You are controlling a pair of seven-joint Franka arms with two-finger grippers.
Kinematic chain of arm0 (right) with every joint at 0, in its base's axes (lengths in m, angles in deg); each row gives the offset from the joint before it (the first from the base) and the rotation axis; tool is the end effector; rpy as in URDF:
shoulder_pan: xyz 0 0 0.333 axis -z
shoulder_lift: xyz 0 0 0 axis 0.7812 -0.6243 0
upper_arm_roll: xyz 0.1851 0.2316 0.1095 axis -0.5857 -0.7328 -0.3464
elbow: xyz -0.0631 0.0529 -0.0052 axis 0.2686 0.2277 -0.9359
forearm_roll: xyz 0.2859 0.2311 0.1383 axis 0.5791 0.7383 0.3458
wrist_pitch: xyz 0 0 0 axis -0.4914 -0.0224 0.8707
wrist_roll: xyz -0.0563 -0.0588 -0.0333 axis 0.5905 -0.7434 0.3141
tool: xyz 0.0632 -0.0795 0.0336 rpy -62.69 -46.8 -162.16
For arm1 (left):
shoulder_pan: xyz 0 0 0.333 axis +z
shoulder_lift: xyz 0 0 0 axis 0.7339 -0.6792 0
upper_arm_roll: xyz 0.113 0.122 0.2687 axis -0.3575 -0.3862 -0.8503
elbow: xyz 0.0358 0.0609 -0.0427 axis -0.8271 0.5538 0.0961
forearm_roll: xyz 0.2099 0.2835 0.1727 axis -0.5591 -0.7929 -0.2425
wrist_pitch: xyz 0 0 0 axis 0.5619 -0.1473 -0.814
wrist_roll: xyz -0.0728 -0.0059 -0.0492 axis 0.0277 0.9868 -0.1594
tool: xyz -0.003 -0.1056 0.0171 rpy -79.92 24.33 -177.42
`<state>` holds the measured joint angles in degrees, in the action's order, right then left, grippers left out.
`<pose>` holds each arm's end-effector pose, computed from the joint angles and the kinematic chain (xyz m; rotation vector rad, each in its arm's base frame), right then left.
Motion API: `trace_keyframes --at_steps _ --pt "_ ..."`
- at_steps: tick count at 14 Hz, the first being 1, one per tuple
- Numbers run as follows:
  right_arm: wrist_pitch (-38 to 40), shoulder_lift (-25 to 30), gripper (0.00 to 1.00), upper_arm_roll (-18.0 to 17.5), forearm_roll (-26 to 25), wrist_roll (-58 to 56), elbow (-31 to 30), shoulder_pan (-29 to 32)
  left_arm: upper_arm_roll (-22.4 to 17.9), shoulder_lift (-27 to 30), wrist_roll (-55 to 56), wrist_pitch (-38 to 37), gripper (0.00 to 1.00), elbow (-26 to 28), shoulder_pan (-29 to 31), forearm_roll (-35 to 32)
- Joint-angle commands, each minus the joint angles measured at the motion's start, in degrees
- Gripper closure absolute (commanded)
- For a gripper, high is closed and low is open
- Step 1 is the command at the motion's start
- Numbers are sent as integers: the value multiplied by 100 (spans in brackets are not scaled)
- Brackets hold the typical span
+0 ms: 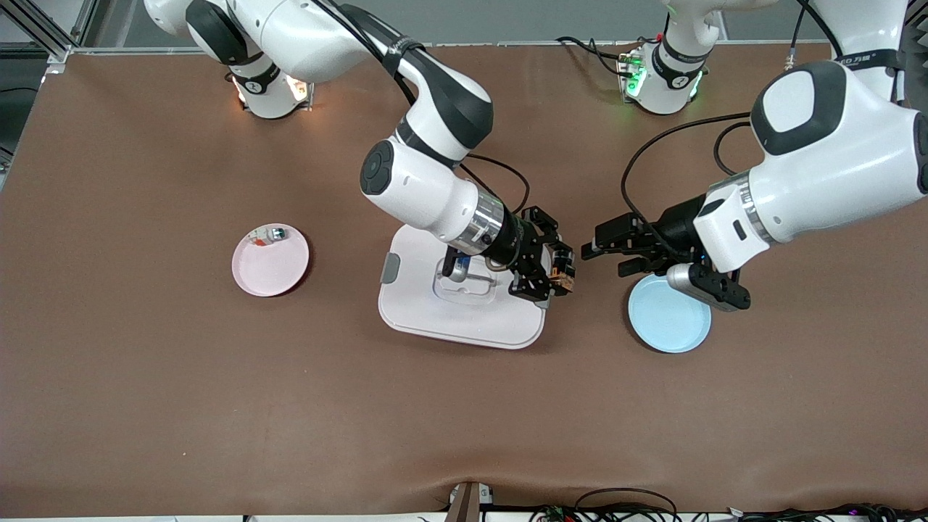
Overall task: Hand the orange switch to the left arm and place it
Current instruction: 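Grasp the switch with the left gripper and open the right gripper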
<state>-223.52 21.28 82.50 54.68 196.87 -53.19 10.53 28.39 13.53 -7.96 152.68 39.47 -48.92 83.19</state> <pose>0.5988 0.5584 0.4499 -1.5063 1.8372 0.6696 0.6337 -0.2310 0.5376 2.4876 -0.1480 0.0757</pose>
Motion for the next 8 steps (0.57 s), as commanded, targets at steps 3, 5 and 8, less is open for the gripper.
trace_keyframes --at_steps 3,5,8 --pt "-138 -173 100 11 24 150 340 -47 42 -260 -113 280 17 -56 -128 59" --pt "-138 -173 100 11 24 150 358 -47 42 -278 -105 280 18 -47 -181 33" --pt "-138 -173 100 11 24 150 358 -47 33 -339 -113 280 22 -12 -286 -2"
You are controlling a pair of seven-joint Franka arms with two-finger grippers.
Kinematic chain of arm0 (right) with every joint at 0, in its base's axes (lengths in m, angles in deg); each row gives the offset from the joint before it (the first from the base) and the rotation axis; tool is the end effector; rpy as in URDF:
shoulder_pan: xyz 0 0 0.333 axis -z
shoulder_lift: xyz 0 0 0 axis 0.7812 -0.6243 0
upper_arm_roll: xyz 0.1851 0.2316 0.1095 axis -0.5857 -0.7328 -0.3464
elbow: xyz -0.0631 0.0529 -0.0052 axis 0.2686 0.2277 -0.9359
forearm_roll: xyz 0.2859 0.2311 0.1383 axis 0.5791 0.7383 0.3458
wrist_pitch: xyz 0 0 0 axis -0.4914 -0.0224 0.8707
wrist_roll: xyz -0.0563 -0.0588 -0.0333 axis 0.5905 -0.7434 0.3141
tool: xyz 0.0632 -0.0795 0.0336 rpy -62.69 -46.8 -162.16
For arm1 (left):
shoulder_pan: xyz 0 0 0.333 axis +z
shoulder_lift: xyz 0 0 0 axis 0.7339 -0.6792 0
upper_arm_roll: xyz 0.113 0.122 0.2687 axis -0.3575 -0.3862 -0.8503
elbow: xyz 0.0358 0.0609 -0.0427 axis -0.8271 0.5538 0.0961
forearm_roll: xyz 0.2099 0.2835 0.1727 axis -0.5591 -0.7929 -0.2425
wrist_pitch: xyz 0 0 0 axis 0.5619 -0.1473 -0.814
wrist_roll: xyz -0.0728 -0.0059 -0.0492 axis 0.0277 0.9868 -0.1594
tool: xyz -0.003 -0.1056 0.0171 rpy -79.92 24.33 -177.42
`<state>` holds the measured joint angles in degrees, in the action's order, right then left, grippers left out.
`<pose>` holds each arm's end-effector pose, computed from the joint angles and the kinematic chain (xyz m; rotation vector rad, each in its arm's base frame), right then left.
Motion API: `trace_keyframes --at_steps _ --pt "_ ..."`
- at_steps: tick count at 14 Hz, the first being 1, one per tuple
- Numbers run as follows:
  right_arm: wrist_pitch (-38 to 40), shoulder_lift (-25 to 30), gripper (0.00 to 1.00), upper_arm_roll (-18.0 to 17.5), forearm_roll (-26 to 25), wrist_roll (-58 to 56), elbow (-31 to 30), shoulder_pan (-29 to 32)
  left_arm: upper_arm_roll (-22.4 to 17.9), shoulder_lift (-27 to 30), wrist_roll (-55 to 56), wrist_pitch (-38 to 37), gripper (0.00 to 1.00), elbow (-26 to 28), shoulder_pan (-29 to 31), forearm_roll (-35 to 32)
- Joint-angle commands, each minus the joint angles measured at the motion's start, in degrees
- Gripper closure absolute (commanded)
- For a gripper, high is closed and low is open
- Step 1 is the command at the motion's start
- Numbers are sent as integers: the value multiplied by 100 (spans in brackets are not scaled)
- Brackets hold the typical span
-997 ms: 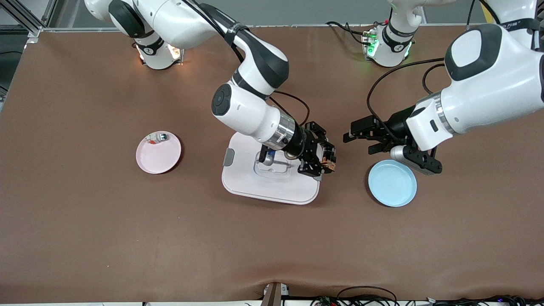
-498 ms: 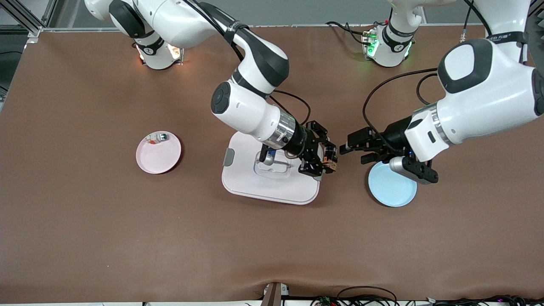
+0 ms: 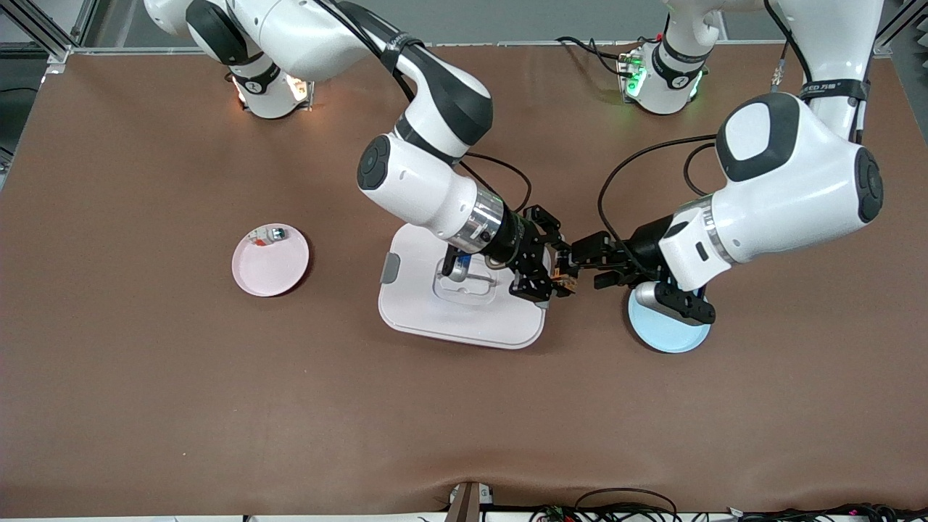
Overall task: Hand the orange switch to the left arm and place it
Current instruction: 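Grasp the switch with the left gripper and open the right gripper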
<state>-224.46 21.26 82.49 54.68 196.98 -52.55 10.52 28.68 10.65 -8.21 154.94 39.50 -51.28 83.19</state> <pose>0.6004 0.5578 0.4572 -1.4861 1.8231 0.6617 0.6361 -0.2587 0.5084 2.4798 -0.1724 0.0438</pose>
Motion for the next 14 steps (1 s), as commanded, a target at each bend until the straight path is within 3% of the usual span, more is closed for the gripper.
trace_keyframes --at_steps 1,8,12,14 --pt "-45 -171 100 11 24 138 295 -46 4 -69 -166 53 24 -14 -77 -2" --pt "-124 -171 100 20 15 138 303 -46 4 -157 -316 62 29 73 -86 -196" --pt "-203 -180 100 11 24 130 303 -46 4 -175 -316 62 46 65 -121 -204" --pt "-203 -180 100 11 24 138 303 -46 4 -193 -316 62 67 56 -121 -204"
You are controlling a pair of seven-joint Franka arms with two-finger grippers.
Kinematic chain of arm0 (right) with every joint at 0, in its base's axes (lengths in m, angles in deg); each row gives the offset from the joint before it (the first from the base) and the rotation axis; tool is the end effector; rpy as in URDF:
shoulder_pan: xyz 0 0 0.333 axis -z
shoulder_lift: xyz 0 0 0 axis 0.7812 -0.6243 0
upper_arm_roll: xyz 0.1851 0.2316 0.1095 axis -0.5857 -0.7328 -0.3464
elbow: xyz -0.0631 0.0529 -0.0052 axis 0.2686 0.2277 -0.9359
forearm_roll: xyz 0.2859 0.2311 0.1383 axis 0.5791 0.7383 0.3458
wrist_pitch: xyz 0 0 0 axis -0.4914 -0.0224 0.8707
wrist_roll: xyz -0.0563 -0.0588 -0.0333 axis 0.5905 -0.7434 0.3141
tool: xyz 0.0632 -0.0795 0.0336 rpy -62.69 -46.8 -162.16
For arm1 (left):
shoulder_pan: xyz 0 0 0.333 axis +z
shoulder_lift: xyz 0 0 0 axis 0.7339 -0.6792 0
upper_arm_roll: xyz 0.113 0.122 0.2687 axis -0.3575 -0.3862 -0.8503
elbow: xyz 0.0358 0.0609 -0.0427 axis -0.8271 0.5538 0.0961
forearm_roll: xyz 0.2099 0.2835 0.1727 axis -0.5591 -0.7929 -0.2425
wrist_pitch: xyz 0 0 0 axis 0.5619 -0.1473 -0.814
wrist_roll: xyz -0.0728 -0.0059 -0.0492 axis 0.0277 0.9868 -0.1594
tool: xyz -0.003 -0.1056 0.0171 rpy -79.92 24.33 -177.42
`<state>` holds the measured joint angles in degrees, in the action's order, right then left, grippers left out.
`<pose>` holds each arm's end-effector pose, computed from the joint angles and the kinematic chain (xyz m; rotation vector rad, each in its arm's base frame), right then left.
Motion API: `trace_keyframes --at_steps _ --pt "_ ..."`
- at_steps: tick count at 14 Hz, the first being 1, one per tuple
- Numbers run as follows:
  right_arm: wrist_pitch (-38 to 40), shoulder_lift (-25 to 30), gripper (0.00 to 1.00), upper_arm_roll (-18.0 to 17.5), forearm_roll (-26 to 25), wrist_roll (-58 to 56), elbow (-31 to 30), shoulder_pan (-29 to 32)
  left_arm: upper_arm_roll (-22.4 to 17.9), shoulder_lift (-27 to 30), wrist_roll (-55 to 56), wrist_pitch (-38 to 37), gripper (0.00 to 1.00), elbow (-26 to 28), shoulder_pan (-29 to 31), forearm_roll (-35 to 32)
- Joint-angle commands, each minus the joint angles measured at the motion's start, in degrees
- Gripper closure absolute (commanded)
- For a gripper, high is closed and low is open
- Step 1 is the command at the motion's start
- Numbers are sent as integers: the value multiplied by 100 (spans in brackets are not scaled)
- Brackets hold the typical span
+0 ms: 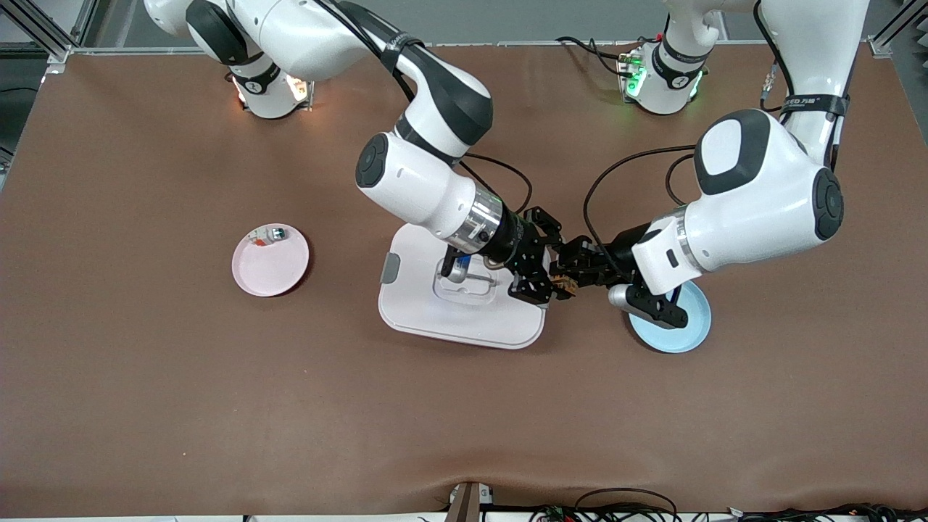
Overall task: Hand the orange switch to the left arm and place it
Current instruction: 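Grasp the switch with the left gripper and open the right gripper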
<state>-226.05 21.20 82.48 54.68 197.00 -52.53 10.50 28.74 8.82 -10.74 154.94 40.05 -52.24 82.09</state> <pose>0.6024 0.5568 0.4594 -1.4625 1.8140 0.6488 0.6356 -0.2696 0.4821 2.4942 -0.2443 0.0084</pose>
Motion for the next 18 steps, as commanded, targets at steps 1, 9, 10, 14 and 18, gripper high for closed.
trace_keyframes --at_steps 1,9,10,14,18 --pt "-44 -174 100 12 24 145 301 -45 -2 0 -63 62 82 1 -25 -95" --pt "-35 -156 0 39 15 110 301 -36 -2 17 -397 18 100 0 63 -332" --pt "-35 -165 0 39 15 93 301 -36 -2 17 -476 0 100 9 80 -401" --pt "70 -148 0 74 -11 49 292 -1 -55 52 -599 -306 100 18 159 -893" --pt "1798 107 0 56 -477 -1442 301 244 -64 96 -1134 -527 100 526 729 -1728"
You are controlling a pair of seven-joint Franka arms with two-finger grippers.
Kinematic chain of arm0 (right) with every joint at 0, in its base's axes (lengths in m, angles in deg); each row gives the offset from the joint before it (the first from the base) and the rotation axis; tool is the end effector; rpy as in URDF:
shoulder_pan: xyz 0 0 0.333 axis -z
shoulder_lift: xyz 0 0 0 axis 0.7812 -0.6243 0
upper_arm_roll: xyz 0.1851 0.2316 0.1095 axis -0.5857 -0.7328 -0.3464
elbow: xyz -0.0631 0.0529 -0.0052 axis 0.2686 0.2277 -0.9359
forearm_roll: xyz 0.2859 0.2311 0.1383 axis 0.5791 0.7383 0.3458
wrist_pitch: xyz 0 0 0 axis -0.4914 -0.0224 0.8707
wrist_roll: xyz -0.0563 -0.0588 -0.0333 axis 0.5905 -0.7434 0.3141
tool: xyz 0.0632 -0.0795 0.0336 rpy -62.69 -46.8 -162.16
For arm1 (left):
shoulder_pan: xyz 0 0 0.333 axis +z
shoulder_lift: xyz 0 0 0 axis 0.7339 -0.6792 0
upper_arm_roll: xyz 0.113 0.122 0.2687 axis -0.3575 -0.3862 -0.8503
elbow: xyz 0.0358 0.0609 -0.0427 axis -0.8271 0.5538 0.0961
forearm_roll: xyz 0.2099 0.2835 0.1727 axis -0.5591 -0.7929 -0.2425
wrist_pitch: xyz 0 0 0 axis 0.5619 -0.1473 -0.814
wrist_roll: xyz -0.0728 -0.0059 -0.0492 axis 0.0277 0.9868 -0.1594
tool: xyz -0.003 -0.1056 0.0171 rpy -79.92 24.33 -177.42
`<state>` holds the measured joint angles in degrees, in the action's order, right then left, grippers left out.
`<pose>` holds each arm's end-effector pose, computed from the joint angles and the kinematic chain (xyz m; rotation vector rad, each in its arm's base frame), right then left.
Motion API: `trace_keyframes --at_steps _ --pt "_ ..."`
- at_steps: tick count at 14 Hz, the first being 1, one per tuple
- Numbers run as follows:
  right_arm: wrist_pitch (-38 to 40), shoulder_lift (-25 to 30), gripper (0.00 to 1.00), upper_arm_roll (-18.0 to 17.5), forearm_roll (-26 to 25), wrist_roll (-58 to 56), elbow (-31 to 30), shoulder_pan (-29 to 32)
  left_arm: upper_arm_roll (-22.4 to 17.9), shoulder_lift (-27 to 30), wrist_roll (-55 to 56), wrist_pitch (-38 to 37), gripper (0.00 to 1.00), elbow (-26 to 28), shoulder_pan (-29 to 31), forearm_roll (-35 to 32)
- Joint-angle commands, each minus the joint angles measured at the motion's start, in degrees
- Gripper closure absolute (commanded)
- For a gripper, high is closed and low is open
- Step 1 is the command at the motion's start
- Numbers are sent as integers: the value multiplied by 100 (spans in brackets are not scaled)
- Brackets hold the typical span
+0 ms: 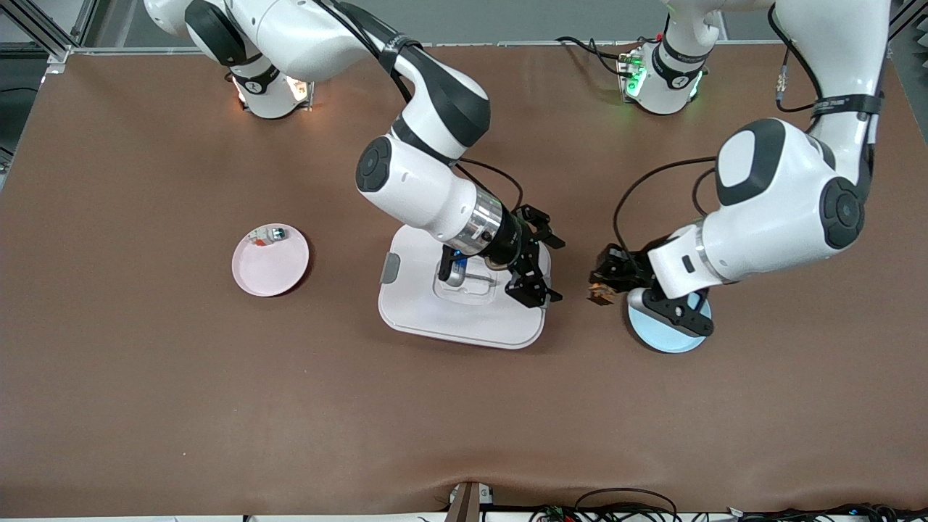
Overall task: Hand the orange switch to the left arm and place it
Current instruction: 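Lower the switch onto the blue plate while the right gripper withdraws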
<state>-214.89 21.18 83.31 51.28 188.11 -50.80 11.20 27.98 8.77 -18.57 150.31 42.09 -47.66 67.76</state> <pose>0.5993 0.5522 0.4538 -1.7655 1.7104 0.5842 0.6461 -0.1993 0.4488 2.7128 -0.4743 -0.0202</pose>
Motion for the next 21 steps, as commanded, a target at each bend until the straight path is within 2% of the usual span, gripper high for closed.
trace_keyframes --at_steps 1,4,7,9,11,13,17,21 --pt "1034 187 0 -26 -154 -887 128 272 12 128 -370 -46 100 481 386 -479" --pt "1887 390 0 -17 -224 -2063 128 465 3 128 -274 330 100 999 562 -1594" --pt "2687 565 0 -17 -601 -3206 120 668 47 102 -483 1620 100 1851 861 -2439" --pt "3302 680 0 -17 -996 -4102 120 825 47 58 -1130 2385 100 2264 906 -2502" --pt "3961 829 0 -17 -1401 -5357 120 1010 65 23 -1993 2766 100 2538 1090 -2511" --pt "4699 1083 0 -9 -1674 -6798 111 1282 74 14 -2494 2793 100 2644 1038 -2520" --pt "5711 1304 0 -9 -2421 -9304 102 1783 74 -197 -4400 2933 100 2671 1099 -2520" --pt "6476 1392 0 -9 -3317 -10949 102 2082 56 -522 -5781 3390 100 2749 1283 -2529"
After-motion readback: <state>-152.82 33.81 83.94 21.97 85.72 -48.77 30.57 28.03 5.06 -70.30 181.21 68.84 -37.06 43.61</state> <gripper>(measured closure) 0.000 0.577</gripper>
